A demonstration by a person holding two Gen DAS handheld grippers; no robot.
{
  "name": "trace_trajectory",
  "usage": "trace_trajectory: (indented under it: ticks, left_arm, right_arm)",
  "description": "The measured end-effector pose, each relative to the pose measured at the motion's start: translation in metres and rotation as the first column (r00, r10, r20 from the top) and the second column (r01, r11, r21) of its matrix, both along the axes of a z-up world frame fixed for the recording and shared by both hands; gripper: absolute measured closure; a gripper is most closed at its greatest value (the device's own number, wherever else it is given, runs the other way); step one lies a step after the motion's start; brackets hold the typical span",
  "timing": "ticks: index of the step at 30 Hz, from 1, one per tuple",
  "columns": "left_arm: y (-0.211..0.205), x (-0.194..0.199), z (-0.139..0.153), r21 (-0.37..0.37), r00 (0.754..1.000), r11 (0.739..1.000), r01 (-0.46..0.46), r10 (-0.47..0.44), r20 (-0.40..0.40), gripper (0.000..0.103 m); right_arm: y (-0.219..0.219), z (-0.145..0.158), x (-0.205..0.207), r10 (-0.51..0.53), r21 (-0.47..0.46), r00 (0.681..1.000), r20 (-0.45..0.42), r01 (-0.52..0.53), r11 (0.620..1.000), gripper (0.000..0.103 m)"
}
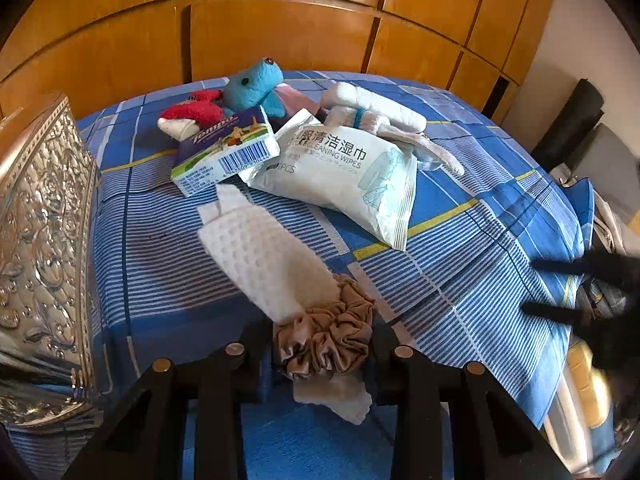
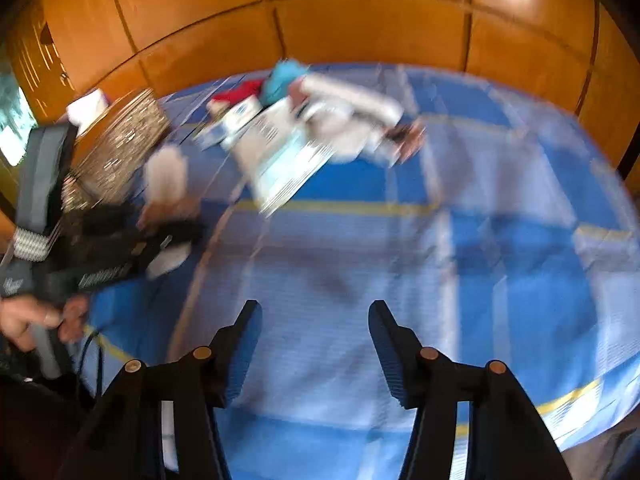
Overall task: Organize soft objects
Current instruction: 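Lift the white cloth with the left tool while the right tool grasps the white rolled sock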
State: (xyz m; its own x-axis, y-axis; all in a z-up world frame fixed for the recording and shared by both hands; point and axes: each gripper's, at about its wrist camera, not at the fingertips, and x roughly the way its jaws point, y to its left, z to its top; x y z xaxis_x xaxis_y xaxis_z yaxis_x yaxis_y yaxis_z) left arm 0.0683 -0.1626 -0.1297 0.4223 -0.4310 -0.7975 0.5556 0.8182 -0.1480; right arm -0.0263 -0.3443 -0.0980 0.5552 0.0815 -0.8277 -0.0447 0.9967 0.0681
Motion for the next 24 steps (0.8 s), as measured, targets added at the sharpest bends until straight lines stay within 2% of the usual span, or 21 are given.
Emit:
trace_trajectory:
  ticks: [3, 6, 11, 13, 15, 19, 23, 24]
  left_arm:
    - [0.005, -0.003, 0.002, -0.010, 1.000, 1.000, -0.002, 0.002, -0.002, 0.069]
    - [0.005, -0.006, 0.004, 0.012, 1.000, 1.000, 0.016, -0.016, 0.011, 0.069]
    - [0.006, -0.005, 0.004, 0.012, 1.000, 1.000, 0.015, -0.015, -0.006, 0.069]
    - [0.006, -0.005, 0.004, 0.006, 1.000, 1.000, 0.013, -0.013, -0.011, 0.069]
    - [0.006, -0.005, 0.004, 0.007, 1.000, 1.000, 0.011, -0.011, -0.010, 0.069]
    - [0.004, -0.007, 0.003, 0.011, 1.000, 1.000, 0.009, -0.009, 0.000, 0.069]
    - [0.005, -0.007, 0.002, 0.002, 1.000, 1.000, 0.006, -0.006, -0.004, 0.069]
    - [0.005, -0.007, 0.002, 0.000, 1.000, 1.000, 0.004, -0.004, -0.003, 0.069]
  right_arm:
    - [-0.008, 0.021, 0.019, -0.009, -0.073, 0.998, 0.055, 0.013, 0.997, 0.053]
    - [-0.007, 0.036, 0.043, 0.020, -0.161, 0.994, 0.108, -0.002, 0.987, 0.059]
    - [0.003, 0.047, 0.093, 0.104, -0.303, 0.983, 0.148, -0.055, 0.951, 0.059]
    - [0.009, 0.043, 0.110, 0.163, -0.377, 0.978, 0.130, -0.103, 0.921, 0.059]
    - [0.016, 0.030, 0.131, 0.232, -0.479, 0.970, 0.069, -0.172, 0.861, 0.059]
    - [0.024, 0.014, 0.155, 0.298, -0.585, 0.954, 0.015, -0.234, 0.777, 0.059]
    - [0.029, -0.001, 0.173, 0.329, -0.594, 0.944, -0.034, -0.284, 0.752, 0.059]
    - [0.027, -0.001, 0.176, 0.321, -0.581, 0.946, -0.031, -0.279, 0.765, 0.073]
